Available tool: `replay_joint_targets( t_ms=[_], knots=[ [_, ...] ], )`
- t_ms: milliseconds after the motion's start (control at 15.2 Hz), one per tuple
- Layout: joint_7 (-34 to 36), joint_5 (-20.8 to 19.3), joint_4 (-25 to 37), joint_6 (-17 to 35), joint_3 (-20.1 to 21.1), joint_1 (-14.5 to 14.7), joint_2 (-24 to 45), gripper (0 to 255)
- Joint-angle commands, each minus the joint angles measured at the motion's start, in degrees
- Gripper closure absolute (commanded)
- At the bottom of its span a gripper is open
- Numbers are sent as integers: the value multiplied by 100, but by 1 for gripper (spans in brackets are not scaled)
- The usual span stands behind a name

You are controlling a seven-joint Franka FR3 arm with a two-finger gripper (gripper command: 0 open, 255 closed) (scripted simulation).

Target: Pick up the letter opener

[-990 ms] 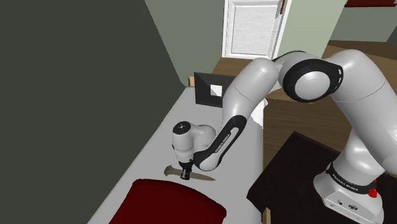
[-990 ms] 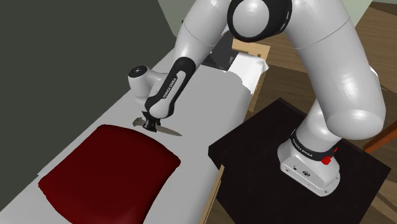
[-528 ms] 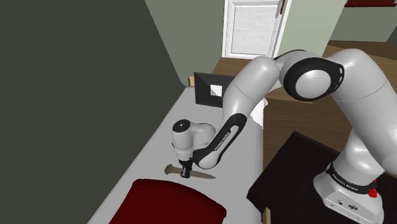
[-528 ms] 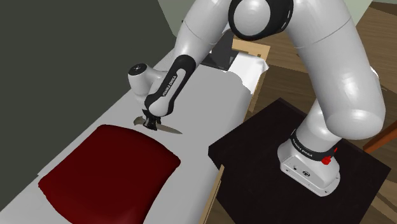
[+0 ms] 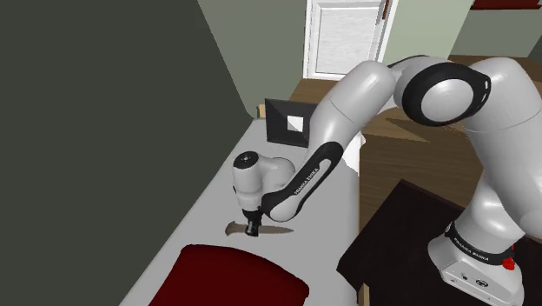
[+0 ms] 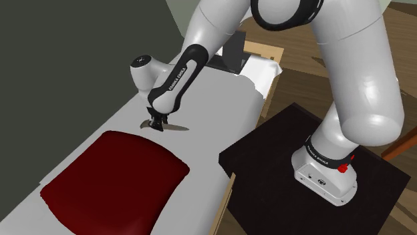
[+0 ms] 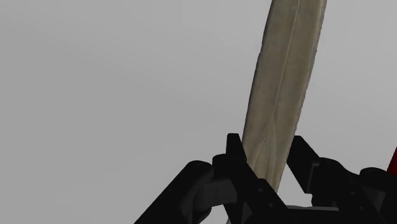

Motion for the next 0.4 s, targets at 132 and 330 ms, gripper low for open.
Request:
replay_joint_targets(
  t_ms=[132, 330],
  knots=[
    [-55, 72, -79, -171, 71, -57, -248, 255],
    [-71, 95, -96, -225, 92, -72, -319, 255]
  ],
)
